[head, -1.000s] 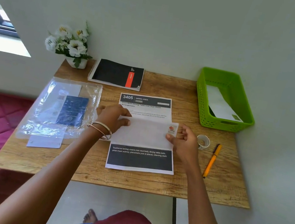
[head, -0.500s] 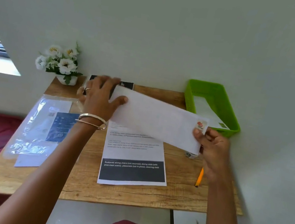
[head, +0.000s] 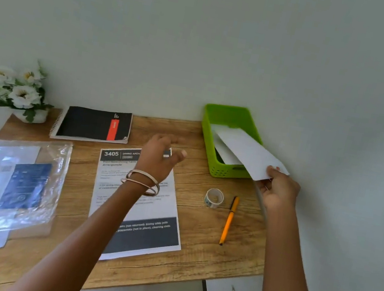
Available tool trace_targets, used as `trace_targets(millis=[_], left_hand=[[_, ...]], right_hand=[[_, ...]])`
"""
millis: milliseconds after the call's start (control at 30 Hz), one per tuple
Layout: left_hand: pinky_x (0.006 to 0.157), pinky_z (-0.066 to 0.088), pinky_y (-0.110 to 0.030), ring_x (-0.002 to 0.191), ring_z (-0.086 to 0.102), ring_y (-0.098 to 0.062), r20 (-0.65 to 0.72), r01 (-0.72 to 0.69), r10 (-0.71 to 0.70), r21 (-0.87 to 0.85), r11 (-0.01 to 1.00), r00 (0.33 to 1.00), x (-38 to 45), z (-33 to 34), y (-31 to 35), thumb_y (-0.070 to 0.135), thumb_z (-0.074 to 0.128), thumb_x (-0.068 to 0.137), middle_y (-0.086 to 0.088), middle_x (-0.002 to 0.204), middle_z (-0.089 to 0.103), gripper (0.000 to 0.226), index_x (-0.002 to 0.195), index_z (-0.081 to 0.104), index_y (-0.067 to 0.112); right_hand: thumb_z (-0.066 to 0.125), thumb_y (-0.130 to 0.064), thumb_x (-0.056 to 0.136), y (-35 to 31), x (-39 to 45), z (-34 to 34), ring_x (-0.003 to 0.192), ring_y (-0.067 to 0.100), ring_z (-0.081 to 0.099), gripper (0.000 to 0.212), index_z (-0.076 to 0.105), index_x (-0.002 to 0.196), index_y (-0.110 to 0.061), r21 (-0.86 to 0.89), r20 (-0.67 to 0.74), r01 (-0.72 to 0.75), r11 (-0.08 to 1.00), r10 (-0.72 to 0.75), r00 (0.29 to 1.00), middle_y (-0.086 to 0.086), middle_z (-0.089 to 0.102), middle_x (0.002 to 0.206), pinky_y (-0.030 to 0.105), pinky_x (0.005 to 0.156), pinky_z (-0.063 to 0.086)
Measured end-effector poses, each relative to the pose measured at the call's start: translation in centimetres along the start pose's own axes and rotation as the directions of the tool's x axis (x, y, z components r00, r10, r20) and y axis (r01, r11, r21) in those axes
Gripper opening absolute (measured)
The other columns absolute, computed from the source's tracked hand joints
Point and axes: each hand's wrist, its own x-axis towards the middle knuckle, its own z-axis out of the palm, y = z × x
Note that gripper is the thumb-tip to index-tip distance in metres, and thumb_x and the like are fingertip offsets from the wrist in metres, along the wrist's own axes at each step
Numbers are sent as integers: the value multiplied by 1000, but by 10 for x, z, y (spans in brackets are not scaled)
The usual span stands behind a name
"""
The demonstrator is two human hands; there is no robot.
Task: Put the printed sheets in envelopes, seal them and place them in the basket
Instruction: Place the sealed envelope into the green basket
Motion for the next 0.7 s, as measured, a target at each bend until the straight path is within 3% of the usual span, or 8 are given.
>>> trace_targets(millis=[67,133,200,300,467,567,700], left_hand=[[85,37,-25,107,54,-22,36,-22,22,7,1000,999,0,12,3,30,66,84,-8,116,58,30,111,65,18],[86,38,-25,108,54,-20,62,-25,24,4,1000,998,-1,19,2,30,67,84,-6,118,58,29,111,65,19],[91,44,-32,107,56,-20,61,-17,19,-18,1000,998,-4,24,0,30,68,83,-5,118,57,28,109,65,21],[89,48,-38,103,58,-20,44,21,-20,-25,999,999,-9,24,-5,31,68,83,-3,116,57,26,108,66,22],[78,44,-23,94,55,-12,6,52,-52,-22,998,999,-13,20,-9,26,67,84,-4,117,56,27,110,66,17],[77,39,-20,93,52,-8,7,71,-71,-8,997,997,-14,18,-11,25,66,85,-4,118,56,28,112,66,18],[70,38,-16,94,54,-9,23,93,-93,8,996,995,-16,19,-13,27,65,85,-3,119,57,27,112,65,22]], right_hand=[[61,8,84,4,9,7,102,28,60,17,57,93,-6,1,13,-17,1000,17,1000,4,61,95,47,82,52],[61,8,83,9,17,14,98,27,61,18,56,85,-9,-49,18,5,999,-4,1000,8,62,95,47,80,53],[63,7,82,14,23,21,94,27,63,15,60,94,-2,-132,-9,63,989,-65,998,15,63,103,45,75,55],[69,2,80,17,30,30,85,27,65,28,59,105,8,-287,-22,170,943,-184,983,20,62,107,36,58,56],[70,-12,83,22,38,38,41,20,59,23,59,93,4,-598,45,286,749,-325,945,18,66,96,27,39,51],[69,-16,85,25,40,37,40,19,56,22,54,87,-1,-646,67,290,706,-326,943,20,67,97,20,30,41],[68,-25,87,28,39,32,29,12,50,34,54,101,3,-616,83,252,746,-257,963,25,64,98,15,28,31]])
